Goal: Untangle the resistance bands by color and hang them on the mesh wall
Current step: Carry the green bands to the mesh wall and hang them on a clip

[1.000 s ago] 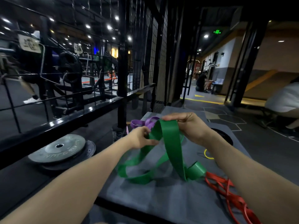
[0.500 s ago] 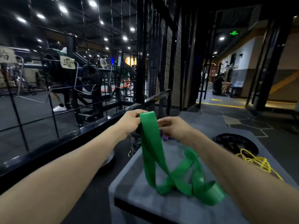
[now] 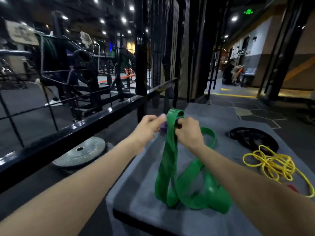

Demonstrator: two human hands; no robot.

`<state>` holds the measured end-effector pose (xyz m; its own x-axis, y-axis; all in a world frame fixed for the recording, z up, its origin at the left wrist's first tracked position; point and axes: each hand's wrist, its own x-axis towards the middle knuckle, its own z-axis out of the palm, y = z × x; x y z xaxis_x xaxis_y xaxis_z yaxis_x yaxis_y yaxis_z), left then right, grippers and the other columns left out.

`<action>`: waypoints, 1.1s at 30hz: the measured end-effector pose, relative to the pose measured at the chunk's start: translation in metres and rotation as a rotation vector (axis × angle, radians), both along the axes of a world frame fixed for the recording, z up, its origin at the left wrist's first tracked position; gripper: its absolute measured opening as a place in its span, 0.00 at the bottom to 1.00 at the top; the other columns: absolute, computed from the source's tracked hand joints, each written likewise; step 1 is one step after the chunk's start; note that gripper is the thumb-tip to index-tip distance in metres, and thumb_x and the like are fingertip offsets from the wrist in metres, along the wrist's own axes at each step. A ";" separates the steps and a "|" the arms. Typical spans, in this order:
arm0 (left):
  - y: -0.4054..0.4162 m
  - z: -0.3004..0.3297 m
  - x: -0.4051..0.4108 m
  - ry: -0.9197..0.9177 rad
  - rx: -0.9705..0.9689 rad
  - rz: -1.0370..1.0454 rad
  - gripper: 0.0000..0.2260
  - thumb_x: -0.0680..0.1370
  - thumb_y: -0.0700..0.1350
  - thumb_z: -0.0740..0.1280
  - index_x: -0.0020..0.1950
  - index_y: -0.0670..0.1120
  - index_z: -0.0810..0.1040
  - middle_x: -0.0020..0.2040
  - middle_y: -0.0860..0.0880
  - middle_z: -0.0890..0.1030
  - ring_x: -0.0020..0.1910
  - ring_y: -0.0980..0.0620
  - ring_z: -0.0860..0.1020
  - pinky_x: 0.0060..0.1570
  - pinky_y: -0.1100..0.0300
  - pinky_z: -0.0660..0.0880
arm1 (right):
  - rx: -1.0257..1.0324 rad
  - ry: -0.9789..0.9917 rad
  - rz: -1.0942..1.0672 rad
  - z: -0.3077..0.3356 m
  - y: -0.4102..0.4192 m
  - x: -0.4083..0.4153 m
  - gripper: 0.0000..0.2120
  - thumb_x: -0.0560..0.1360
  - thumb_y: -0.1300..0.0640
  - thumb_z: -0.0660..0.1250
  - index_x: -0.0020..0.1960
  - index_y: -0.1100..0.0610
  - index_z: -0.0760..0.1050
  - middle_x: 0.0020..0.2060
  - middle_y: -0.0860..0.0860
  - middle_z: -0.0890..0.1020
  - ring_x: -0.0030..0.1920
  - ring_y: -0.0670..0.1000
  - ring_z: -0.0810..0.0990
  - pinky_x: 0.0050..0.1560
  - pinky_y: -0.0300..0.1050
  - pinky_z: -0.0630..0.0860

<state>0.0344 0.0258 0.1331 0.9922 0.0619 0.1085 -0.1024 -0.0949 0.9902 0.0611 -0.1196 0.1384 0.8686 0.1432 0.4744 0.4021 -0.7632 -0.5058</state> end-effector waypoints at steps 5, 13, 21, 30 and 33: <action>-0.016 -0.041 0.043 -0.017 0.222 -0.033 0.21 0.68 0.56 0.73 0.57 0.57 0.69 0.64 0.49 0.72 0.51 0.61 0.76 0.59 0.62 0.72 | -0.085 0.018 0.008 -0.031 -0.005 0.042 0.06 0.70 0.67 0.61 0.42 0.65 0.77 0.40 0.61 0.81 0.43 0.61 0.78 0.40 0.48 0.71; -0.032 -0.080 0.136 0.069 0.056 0.075 0.10 0.72 0.43 0.69 0.53 0.47 0.78 0.45 0.49 0.81 0.46 0.50 0.79 0.49 0.59 0.75 | 0.053 0.111 0.104 -0.084 -0.010 0.128 0.06 0.71 0.62 0.65 0.45 0.62 0.80 0.39 0.63 0.82 0.44 0.63 0.79 0.46 0.52 0.75; -0.024 -0.038 0.141 0.313 -0.127 0.227 0.18 0.69 0.35 0.70 0.58 0.44 0.75 0.40 0.47 0.77 0.33 0.54 0.75 0.32 0.62 0.72 | 0.026 0.300 0.173 -0.053 -0.014 0.151 0.06 0.69 0.64 0.63 0.36 0.68 0.73 0.29 0.62 0.74 0.34 0.58 0.70 0.38 0.50 0.67; -0.018 0.158 0.101 0.362 -0.023 0.280 0.23 0.67 0.26 0.67 0.58 0.44 0.73 0.38 0.47 0.75 0.36 0.49 0.74 0.28 0.65 0.72 | -0.041 0.456 0.282 0.155 -0.004 0.132 0.07 0.73 0.58 0.65 0.44 0.62 0.75 0.45 0.62 0.81 0.48 0.60 0.78 0.37 0.37 0.61; -0.019 0.228 0.091 0.326 0.025 0.256 0.21 0.66 0.25 0.66 0.54 0.43 0.74 0.37 0.46 0.76 0.37 0.47 0.75 0.35 0.58 0.72 | -0.127 0.520 0.322 0.229 0.001 0.125 0.12 0.70 0.53 0.64 0.34 0.61 0.70 0.33 0.57 0.76 0.41 0.57 0.74 0.36 0.41 0.62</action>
<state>0.1249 0.0068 0.3615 0.9278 0.3121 -0.2046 0.2466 -0.1012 0.9638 0.1856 -0.1190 0.3672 0.8851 0.4639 -0.0372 0.3473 -0.7117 -0.6105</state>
